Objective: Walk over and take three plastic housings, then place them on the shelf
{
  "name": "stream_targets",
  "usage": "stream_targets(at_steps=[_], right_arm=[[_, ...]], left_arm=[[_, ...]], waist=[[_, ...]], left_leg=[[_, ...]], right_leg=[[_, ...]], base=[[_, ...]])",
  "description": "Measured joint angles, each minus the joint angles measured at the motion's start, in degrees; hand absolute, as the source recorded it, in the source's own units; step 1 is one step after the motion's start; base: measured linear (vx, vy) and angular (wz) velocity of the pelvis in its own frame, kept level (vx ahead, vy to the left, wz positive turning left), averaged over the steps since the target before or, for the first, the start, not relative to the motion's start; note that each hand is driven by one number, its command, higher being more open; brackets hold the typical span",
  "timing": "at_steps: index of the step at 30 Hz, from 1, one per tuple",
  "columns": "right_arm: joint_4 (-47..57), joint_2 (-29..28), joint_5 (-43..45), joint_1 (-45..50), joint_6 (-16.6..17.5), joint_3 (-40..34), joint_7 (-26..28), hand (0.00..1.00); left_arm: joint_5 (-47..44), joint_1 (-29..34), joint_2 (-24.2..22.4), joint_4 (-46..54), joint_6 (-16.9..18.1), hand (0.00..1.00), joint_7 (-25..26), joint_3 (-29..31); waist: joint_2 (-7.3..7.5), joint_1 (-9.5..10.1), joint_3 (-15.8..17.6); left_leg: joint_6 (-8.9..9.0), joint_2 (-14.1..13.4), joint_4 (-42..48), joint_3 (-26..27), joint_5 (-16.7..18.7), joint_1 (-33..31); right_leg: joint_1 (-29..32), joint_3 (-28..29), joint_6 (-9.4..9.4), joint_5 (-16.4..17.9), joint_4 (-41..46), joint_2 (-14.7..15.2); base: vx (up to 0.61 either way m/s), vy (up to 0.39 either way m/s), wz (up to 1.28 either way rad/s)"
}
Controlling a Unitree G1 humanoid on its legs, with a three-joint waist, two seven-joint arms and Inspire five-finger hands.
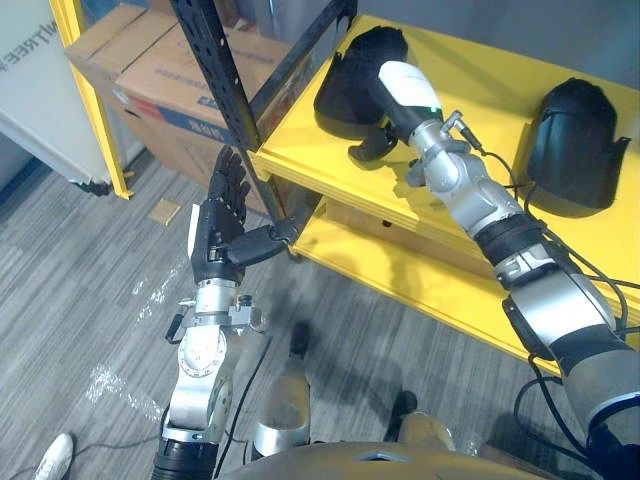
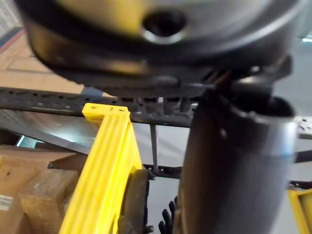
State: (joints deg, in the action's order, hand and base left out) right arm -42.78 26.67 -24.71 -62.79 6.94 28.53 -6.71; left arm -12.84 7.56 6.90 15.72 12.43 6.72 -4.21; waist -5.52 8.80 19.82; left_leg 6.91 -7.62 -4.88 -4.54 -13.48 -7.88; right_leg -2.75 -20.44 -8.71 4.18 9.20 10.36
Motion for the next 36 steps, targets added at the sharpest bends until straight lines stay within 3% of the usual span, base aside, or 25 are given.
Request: stream_targets(at_steps=[7, 8, 16, 36], right_arm=[[-2.12, 0.18, 1.51, -5.0, 0.29, -0.04, 0.51, 1.0], [-2.59, 0.18, 1.52, -5.77, 0.38, -0.04, 1.02, 0.0], [-6.76, 0.08, 1.5, -8.44, 0.41, 0.23, 3.88, 0.0], [-7.31, 0.13, 1.33, -11.17, 0.54, 2.13, 8.14, 0.0]], left_arm=[[-0.14, 0.15, 1.28, -0.17, 0.02, 1.0, -0.02, -0.74], [-0.25, 0.13, 1.52, -0.17, 0.02, 1.0, 0.11, -1.17], [-0.26, 0.18, 2.1, -1.98, 0.02, 1.0, -0.02, -4.42], [-0.21, 1.53, 3.13, -2.12, -0.08, 1.0, -1.32, -6.18]], waist=[[0.21, 1.03, 0.64], [0.2, 1.21, 0.65], [-0.01, 1.85, 1.7], [-0.09, 1.74, 2.76]], left_leg=[[-0.12, 0.31, 0.06, -0.61, -0.64, -1.5], [-0.12, 0.3, 0.07, -0.62, -0.64, -1.47], [0.27, -0.12, 0.04, -1.39, -0.47, -1.02], [0.07, -0.96, 0.02, 0.88, 0.11, 0.39]], right_leg=[[1.26, -0.58, 0.04, 0.99, 1.01, 0.37], [1.46, -0.57, 0.08, 1.4, 1.59, 0.45], [1.84, -1.1, 0.57, 3.39, 4.62, 0.45], [2.42, 0.77, 0.8, 3.77, 5.82, 0.27]], base=[[0.01, -0.047, 0.08], [0.01, -0.053, 0.03], [-0.02, -0.045, 0.04], [-0.02, -0.019, -0.05]])
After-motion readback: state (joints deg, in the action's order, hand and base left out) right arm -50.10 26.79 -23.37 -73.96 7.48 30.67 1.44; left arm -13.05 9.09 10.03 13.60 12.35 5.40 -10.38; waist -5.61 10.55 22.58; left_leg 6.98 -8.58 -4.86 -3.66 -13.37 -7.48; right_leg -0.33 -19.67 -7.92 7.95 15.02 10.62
